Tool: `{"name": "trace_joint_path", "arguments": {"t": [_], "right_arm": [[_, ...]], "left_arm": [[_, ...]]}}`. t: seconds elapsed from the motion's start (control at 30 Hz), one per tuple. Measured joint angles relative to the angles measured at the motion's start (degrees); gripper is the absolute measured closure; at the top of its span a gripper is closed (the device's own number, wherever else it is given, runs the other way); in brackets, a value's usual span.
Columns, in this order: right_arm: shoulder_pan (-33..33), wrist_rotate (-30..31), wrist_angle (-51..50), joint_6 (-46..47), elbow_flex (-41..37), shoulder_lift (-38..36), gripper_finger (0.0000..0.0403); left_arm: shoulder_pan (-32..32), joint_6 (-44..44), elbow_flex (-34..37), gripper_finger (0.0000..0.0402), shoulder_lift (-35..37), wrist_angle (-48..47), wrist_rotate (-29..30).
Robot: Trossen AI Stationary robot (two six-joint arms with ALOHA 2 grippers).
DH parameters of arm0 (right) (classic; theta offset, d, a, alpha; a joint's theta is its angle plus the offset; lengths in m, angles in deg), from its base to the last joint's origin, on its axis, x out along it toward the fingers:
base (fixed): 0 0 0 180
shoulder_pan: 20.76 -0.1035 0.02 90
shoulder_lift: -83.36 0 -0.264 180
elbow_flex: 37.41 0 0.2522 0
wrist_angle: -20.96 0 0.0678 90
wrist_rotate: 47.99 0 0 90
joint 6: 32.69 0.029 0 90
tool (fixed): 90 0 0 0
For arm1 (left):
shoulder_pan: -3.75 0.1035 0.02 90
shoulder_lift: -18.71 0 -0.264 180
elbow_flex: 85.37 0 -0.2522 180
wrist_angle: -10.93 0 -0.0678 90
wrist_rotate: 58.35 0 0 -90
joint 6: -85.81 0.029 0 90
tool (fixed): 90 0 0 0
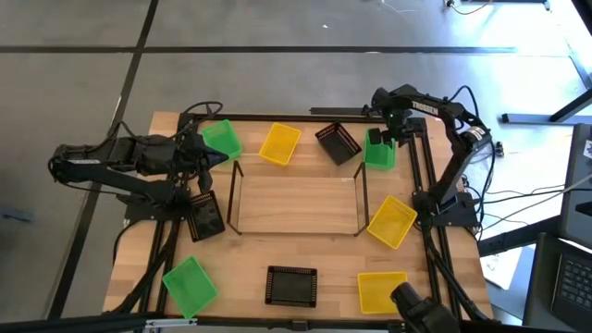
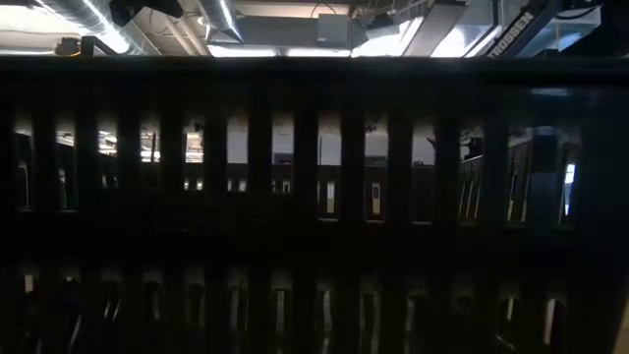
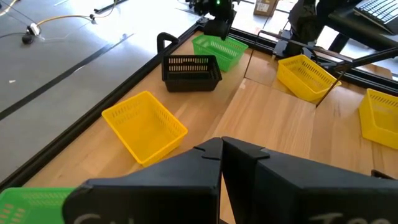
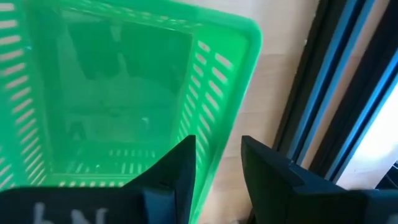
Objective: Stack baskets on shelf by color
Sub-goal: Put the top right green bin on the shelf
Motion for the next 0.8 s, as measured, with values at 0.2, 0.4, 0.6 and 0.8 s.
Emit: {"name": "trace_joint_path", "arguments": {"t": [0.2,0.4,0.6,0.8], "right_arm": [[0.0,-0.1,1.8,-2.1,0.0,1.8,0.0278],[0.0,-0.5,2.8,-3.3,0.0,2.1,0.0324],[0.0,-0.7,3.6,-6.4,0.1,2.0,0.0392],[0.0,-0.8,3.9,-8.1,0.1,0.7,0.0396]], "left_arm": [[0.0,0.0,0.0,0.0401,0.0,0.0,0.0],[0.0,0.0,0.0,0.0401,0.0,0.0,0.0],[0.0,0.0,0.0,0.0401,0.0,0.0,0.0],[0.0,0.4,0.0,0.0401,0.0,0.0,0.0]]}}
